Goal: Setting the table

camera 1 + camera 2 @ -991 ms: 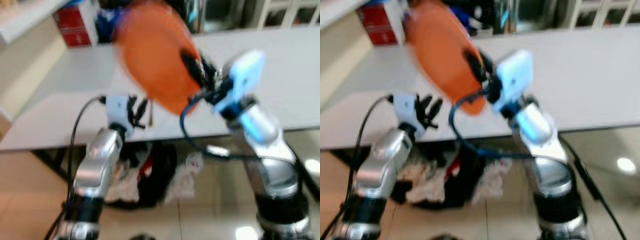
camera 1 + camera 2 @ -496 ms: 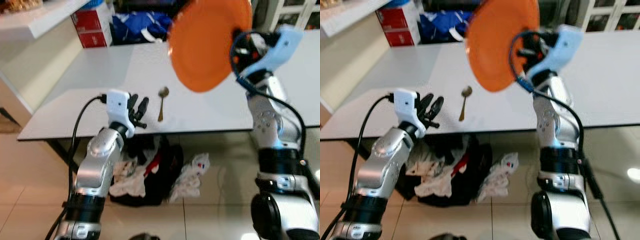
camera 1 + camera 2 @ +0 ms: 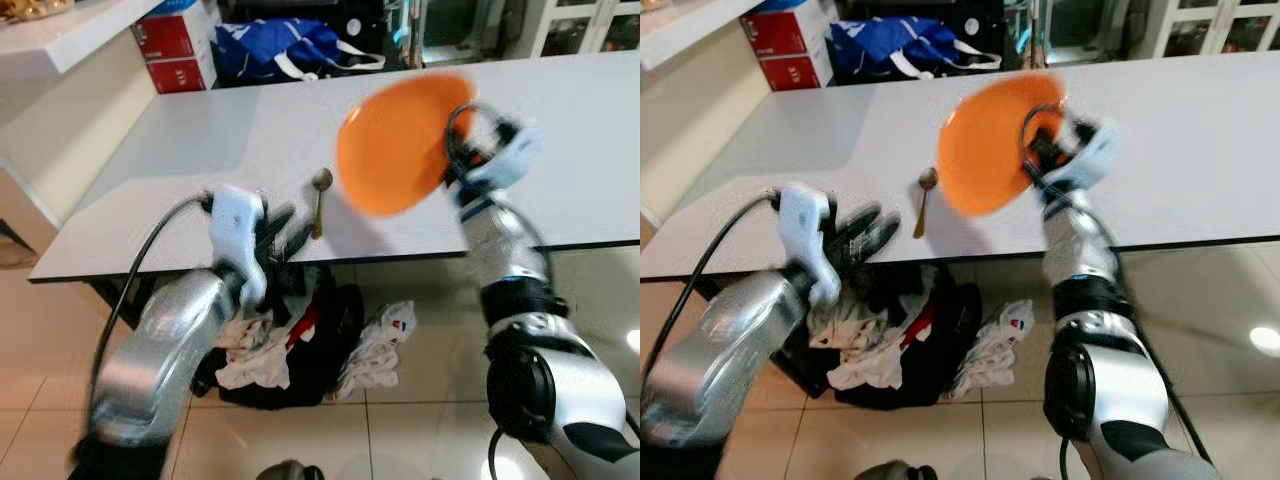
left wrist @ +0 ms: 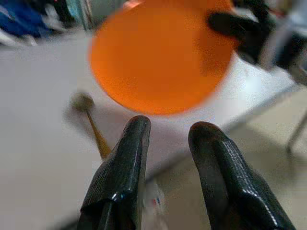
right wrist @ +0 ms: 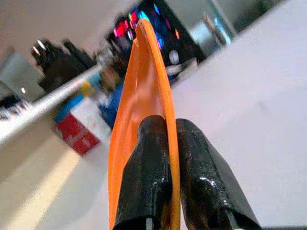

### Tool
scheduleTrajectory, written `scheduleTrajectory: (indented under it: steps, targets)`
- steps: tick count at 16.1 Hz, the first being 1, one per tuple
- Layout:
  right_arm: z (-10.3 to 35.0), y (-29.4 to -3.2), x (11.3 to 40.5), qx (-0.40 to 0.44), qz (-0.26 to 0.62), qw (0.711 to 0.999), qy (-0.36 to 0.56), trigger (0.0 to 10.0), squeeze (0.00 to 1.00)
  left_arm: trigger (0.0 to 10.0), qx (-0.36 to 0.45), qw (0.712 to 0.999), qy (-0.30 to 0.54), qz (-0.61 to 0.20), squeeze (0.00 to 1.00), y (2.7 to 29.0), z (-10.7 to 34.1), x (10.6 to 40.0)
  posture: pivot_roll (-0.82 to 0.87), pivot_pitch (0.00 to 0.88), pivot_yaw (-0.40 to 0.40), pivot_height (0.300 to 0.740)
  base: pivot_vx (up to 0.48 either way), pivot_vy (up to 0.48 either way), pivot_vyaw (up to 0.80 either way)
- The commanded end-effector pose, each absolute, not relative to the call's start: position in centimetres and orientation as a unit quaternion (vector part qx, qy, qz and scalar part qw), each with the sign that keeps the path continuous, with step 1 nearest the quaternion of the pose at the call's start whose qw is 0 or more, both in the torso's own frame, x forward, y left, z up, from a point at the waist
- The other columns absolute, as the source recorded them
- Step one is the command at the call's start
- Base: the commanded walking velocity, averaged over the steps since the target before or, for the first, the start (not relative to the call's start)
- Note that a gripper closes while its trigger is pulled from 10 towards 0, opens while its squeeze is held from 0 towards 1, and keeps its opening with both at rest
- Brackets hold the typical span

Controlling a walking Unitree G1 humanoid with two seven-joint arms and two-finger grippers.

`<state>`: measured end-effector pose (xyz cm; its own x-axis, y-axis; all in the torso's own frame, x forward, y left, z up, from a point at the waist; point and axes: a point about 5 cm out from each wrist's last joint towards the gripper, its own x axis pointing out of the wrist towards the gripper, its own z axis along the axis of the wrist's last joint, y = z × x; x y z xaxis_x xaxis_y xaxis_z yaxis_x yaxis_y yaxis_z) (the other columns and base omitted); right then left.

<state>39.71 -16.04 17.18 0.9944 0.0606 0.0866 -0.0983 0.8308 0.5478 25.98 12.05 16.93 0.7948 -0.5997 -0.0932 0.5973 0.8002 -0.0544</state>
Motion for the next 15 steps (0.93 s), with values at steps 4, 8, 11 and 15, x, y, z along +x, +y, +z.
scheduleTrajectory:
  steps: [4, 8, 11, 15]
  targets:
    - [17.6, -13.6, 40.3, 0.274, 0.068, 0.959, -0.034, 0.0, 0.0, 10.0, 0.017, 0.939, 0.067, -0.337, 0.0, 11.1, 17.5, 23.8, 0.17, 0.049, 0.137, 0.735, 0.0, 0.0, 0.0]
    - [16.3, -14.6, 39.8, 0.225, 0.027, 0.973, -0.041, 0.0, 0.0, 10.0, 0.016, 0.943, 0.071, -0.325, 0.0, 11.5, 17.9, 22.7, 0.17, 0.06, 0.155, 0.735, 0.0, 0.0, 0.0]
    - [19.6, -13.7, 40.1, 0.231, 0.083, 0.962, -0.124, 0.0, 0.0, 10.0, 0.015, 0.944, 0.076, -0.32, 0.0, 11.6, 17.8, 22.5, 0.14, 0.061, 0.162, 0.735, 0.0, 0.0, 0.0]
    - [22.5, -12.5, 40.3, 0.245, 0.141, 0.943, -0.177, 0.0, 0.0, 10.0, 0.005, 0.943, 0.087, -0.322, 0.0, 11.1, 17.3, 22.6, 0.12, 0.054, 0.161, 0.735, 0.0, 0.0, 0.0]
